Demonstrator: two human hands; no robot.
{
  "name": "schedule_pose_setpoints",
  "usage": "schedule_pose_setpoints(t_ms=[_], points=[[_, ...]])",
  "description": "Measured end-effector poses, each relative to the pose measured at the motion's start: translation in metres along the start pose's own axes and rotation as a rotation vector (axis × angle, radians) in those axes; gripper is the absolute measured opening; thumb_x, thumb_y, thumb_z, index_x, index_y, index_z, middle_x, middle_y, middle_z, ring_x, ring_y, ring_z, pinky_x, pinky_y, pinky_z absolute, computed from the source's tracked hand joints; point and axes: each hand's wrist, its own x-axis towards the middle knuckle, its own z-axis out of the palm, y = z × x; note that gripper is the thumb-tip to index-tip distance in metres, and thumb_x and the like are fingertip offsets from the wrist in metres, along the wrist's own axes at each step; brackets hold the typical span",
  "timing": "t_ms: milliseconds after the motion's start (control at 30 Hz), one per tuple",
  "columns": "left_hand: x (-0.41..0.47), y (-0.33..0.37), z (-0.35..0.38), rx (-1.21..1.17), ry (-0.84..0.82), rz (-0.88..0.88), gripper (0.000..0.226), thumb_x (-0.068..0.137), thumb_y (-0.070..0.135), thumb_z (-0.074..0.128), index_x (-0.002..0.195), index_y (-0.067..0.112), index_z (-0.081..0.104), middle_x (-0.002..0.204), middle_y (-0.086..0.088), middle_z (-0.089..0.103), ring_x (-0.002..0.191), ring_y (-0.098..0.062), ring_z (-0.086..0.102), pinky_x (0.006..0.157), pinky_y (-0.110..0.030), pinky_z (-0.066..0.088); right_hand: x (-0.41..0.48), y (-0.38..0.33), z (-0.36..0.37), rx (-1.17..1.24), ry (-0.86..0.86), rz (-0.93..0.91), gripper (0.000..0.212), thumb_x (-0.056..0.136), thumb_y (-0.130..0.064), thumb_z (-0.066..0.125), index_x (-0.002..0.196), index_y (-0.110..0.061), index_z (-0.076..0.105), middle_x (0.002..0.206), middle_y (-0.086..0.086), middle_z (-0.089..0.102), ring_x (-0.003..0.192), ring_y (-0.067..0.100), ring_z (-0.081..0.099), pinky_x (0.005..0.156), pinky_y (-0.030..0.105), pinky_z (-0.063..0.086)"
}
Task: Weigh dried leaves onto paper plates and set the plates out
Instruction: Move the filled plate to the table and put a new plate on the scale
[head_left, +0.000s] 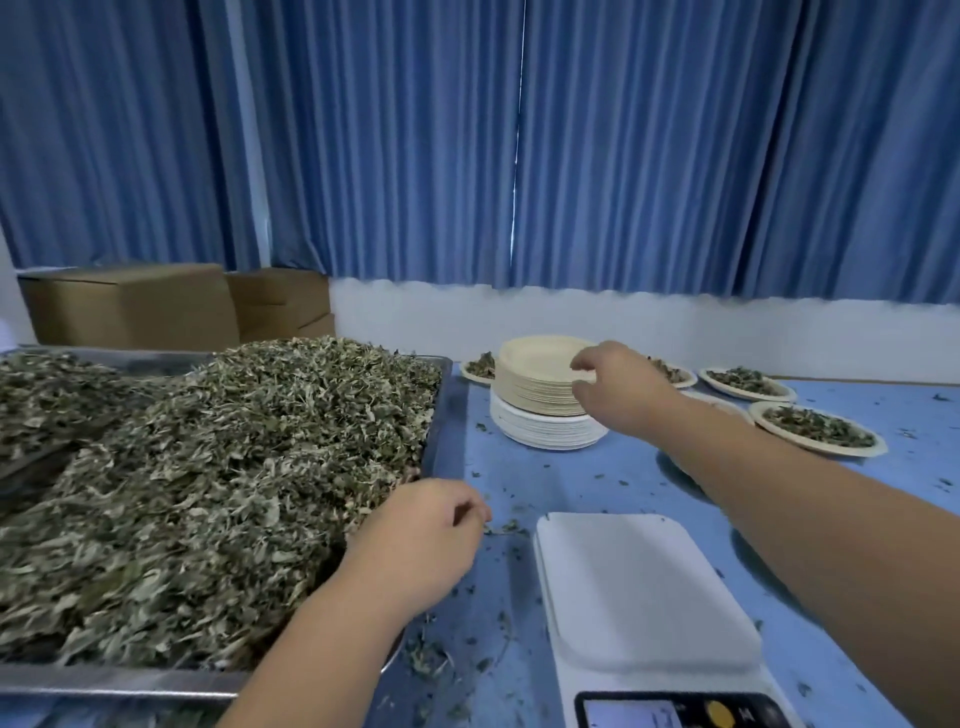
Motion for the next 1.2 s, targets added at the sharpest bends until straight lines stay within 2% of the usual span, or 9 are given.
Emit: schedule_pose_setpoints(t_ms=[133,233,367,433,600,833,1000,1100,1200], points=[[0.001,-0.001,0.001,0.055,0.028,0.022,0.022,0.095,0.033,0.047,0.091,0.031,0.068,0.072,0.014,0.059,0.063,-0.008,0.058,0.055,-0.025,0.044,0.023,-0.005,0.015,-0.164,-0.076,-0.024,0.043,0.099,-0.023,0.043,0.139,-0.007,0.043,0.145,0.011,0.036,0.127,0.031,0.044,0.105,0.039,0.037],[0.000,-0.002,0.001,0.125,0.039,0.041,0.022,0.095,0.033,0.044,0.094,0.031,0.066,0.082,0.013,0.061,0.070,-0.009,0.059,0.054,-0.024,0.041,0.037,-0.006,0.020,-0.196,-0.154,0.024,0.042,0.101,-0.023,0.039,0.140,-0.006,0.043,0.146,0.014,0.038,0.130,0.032,0.041,0.104,0.036,0.034],[0.001,-0.002,0.000,0.190,0.040,0.060,0.023,0.096,0.032,0.043,0.097,0.027,0.065,0.092,0.008,0.064,0.078,-0.019,0.062,0.067,-0.032,0.052,0.046,-0.010,0.025,-0.180,-0.214,0.050,0.027,0.101,-0.019,0.036,0.106,-0.007,0.059,0.113,0.014,0.055,0.092,0.028,0.051,0.079,0.030,0.040],[0.000,-0.002,0.000,0.206,0.041,0.072,0.023,0.096,0.031,0.042,0.096,0.026,0.065,0.094,0.008,0.064,0.079,-0.019,0.061,0.067,-0.032,0.051,0.047,-0.014,0.026,-0.181,-0.201,0.051,0.023,0.099,-0.016,0.036,0.087,-0.011,0.054,0.095,0.010,0.053,0.072,0.024,0.049,0.069,0.028,0.039],[0.000,-0.004,-0.001,0.235,0.044,0.102,0.026,0.097,0.030,0.041,0.096,0.024,0.065,0.092,0.007,0.063,0.077,-0.019,0.061,0.066,-0.031,0.050,0.051,-0.017,0.022,-0.124,-0.168,0.104,0.025,0.092,-0.011,0.045,0.097,-0.014,0.069,0.088,0.003,0.058,0.078,0.025,0.054,0.068,0.028,0.046],[0.000,-0.005,0.000,0.224,0.051,0.125,0.026,0.097,0.027,0.040,0.097,0.023,0.066,0.089,0.006,0.064,0.073,-0.017,0.061,0.064,-0.030,0.049,0.058,-0.017,0.010,0.005,-0.104,0.119,0.022,0.087,-0.008,0.056,0.095,-0.012,0.076,0.062,-0.008,0.058,0.061,0.017,0.054,0.059,0.025,0.045],[0.001,-0.006,0.001,0.229,0.058,0.127,0.026,0.098,0.026,0.041,0.097,0.024,0.066,0.090,0.007,0.064,0.072,-0.014,0.060,0.061,-0.028,0.047,0.059,-0.017,0.006,0.062,0.003,0.073,0.016,0.089,-0.008,0.061,0.095,-0.010,0.075,0.067,-0.011,0.059,0.060,0.002,0.047,0.053,0.016,0.035],[0.002,-0.007,0.000,0.225,0.069,0.119,0.025,0.097,0.028,0.041,0.096,0.026,0.066,0.087,0.009,0.064,0.067,-0.012,0.058,0.054,-0.024,0.040,0.053,-0.017,0.005,0.054,0.049,0.021,0.016,0.091,-0.012,0.061,0.098,-0.012,0.075,0.094,-0.002,0.068,0.076,0.010,0.051,0.072,0.021,0.037],[0.003,-0.007,-0.001,0.220,0.074,0.102,0.025,0.097,0.030,0.042,0.094,0.027,0.066,0.079,0.009,0.063,0.060,-0.011,0.054,0.048,-0.022,0.034,0.036,-0.016,0.004,0.119,0.130,-0.021,0.017,0.093,-0.016,0.060,0.101,-0.015,0.075,0.102,-0.002,0.064,0.091,0.013,0.051,0.079,0.023,0.035]])
